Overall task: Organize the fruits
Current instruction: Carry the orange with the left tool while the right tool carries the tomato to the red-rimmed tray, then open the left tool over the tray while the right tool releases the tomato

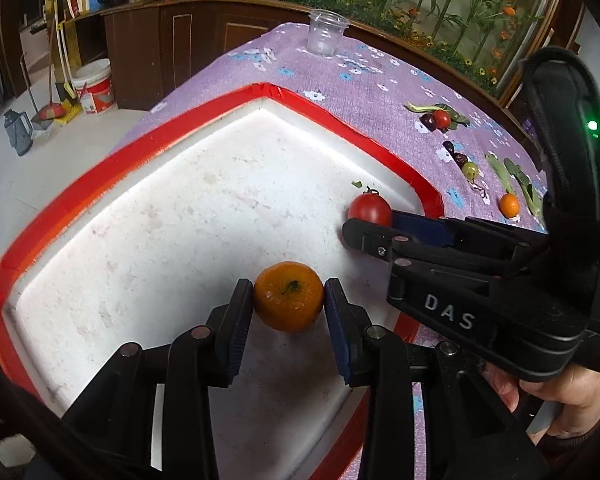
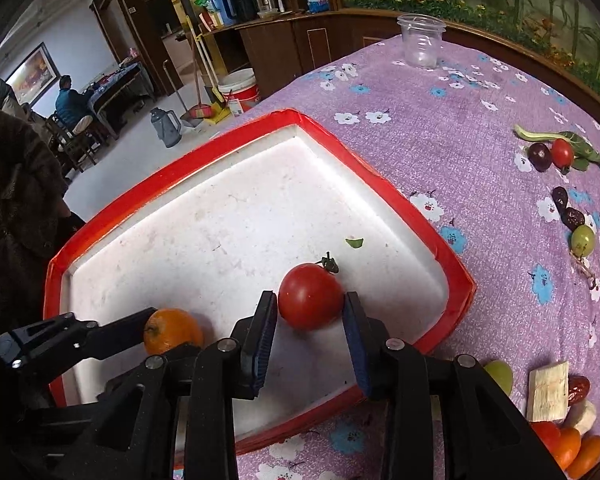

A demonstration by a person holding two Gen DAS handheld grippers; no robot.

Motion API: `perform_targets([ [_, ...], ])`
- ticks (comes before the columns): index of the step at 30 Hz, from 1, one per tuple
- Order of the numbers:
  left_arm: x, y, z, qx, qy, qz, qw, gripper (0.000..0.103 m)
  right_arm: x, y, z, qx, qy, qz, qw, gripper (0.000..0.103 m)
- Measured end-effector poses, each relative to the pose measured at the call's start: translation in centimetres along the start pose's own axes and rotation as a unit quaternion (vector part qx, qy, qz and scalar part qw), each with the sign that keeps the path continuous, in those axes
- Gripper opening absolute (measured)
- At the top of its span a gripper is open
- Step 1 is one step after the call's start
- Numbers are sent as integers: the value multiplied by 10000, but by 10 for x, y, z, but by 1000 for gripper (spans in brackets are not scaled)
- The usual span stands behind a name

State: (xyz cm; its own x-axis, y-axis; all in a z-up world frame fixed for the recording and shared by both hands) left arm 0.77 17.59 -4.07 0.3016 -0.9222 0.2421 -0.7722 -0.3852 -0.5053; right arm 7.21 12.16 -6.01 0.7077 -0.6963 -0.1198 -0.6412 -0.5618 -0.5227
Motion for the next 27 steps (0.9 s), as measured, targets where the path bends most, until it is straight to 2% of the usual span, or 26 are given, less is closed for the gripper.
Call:
perform_targets([
  [4, -2, -1, -4, 130, 108, -108, 9998, 35, 3, 0, -18, 173, 23, 54, 9998, 54],
  [5, -2, -1, -7, 178, 149, -143, 9996, 38, 4, -1, -23, 229, 41, 82, 9997, 55],
  [7, -4, -1, -14, 333, 171, -224, 9990, 54, 6, 1, -42, 413, 36, 165, 9990, 55],
  [9, -4, 1, -21, 461, 177, -248, 9985, 54, 8, 6, -62, 587, 4, 272, 9979, 59],
  [11, -2, 4, -29, 566, 193, -270, 9978, 54, 11, 17, -86, 822, -61, 417, 9957, 73],
  [13, 2, 7, -39, 707, 182, -295, 9969, 54, 13, 30, -108, 1039, -90, 521, 9932, 78],
  [16, 15, 12, -50, 817, 46, -114, 9966, 54, 16, 52, -138, 1297, -73, 616, 9896, 80],
  [20, 44, 22, -70, 1079, 124, 359, 9934, 54, 30, 74, -169, 1547, 85, 792, 9847, 85],
  [22, 58, 28, -78, 1159, 129, 577, 9915, 69, 39, 86, -182, 1624, 191, 964, 9818, 86],
  [23, 64, 30, -82, 1192, 173, 625, 9907, 71, 43, 89, -187, 1651, 194, 1027, 9807, 86],
  [27, 94, 36, -94, 1315, 532, 870, 9861, 72, 60, 105, -204, 1732, 307, 1167, 9775, 86],
])
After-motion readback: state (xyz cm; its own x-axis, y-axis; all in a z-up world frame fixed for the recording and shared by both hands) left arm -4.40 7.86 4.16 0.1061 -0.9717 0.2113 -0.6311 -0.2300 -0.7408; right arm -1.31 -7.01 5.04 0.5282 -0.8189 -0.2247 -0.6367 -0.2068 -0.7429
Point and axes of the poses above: each gripper's, at about its wrist camera, not at the fingertips, and z roughly the way its jaws point, x to its right, y to its underside, the point moved 8 cm from there along z, roughly the way its jaws point, and after that the axes turned 3 degrees about -z, right-handed, at the moved point
